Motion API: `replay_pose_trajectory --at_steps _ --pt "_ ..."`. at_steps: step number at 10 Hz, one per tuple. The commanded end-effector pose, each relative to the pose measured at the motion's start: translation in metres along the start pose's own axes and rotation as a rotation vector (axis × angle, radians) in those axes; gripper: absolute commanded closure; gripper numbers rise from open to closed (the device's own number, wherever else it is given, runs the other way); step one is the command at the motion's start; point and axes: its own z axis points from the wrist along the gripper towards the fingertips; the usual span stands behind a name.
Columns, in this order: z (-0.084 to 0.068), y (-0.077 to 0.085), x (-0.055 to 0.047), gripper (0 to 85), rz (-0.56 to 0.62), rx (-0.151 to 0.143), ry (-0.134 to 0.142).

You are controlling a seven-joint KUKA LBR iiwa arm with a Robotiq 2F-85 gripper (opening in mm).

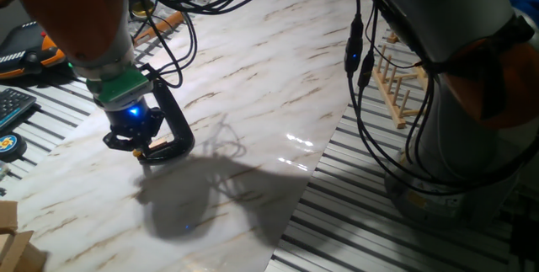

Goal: Turn off the water tap

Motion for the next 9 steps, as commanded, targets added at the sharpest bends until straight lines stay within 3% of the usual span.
replay_pose_trajectory --at_steps 1,4,9 --pt "0.0003 -0.0002 -0.0006 85.0 -0.002 0.001 -0.001" --pt "0.0008 -0.0044 -0.0071 85.0 -0.022 0.019 -0.006" --pt "0.0058 -0.0077 -0.0103 85.0 -0.027 0.009 -0.005"
